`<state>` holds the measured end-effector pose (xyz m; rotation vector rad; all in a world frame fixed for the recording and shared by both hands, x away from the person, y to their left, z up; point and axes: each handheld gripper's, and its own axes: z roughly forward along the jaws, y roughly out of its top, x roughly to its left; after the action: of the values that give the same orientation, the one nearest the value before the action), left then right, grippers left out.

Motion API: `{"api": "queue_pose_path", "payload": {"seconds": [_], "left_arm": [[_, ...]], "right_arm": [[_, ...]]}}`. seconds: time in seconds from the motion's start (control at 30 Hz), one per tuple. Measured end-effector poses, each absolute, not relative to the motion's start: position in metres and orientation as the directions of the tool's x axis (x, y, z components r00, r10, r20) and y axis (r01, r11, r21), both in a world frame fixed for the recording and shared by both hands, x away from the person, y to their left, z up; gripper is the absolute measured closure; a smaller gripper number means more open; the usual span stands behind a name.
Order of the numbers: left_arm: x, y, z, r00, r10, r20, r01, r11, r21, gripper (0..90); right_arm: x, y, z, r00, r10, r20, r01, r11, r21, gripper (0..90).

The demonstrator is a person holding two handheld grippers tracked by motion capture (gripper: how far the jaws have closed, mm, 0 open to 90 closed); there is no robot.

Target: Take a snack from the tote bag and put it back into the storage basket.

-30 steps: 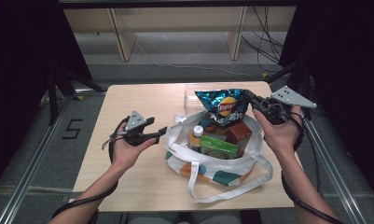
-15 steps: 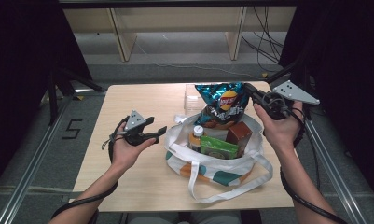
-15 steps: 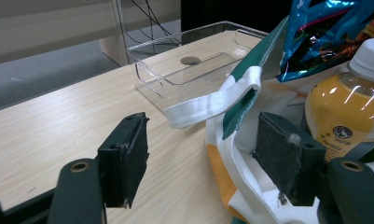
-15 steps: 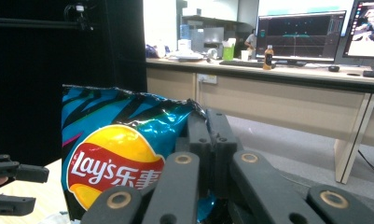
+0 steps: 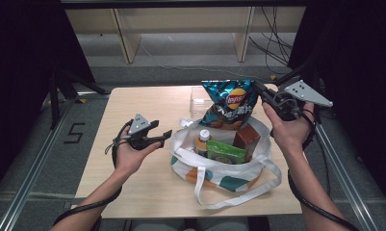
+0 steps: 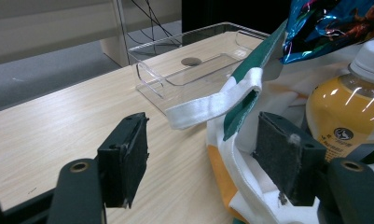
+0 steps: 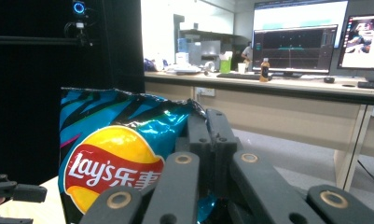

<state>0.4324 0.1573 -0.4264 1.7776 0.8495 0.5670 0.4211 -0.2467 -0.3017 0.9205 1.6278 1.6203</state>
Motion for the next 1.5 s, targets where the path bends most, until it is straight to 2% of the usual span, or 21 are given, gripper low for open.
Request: {"api": "queue_pose_path", "payload": {"seconds": [1.5], "left_arm": [[0.432,0.158,-0.425,0.631,0.776,-0.018,0.278,-0.204,0.939,33.1]], "right_arm": [[0.422,-0.247,-0.274,-0.526,0.85,0.033,-0.015,-0.048,0.999,90.0]]}}
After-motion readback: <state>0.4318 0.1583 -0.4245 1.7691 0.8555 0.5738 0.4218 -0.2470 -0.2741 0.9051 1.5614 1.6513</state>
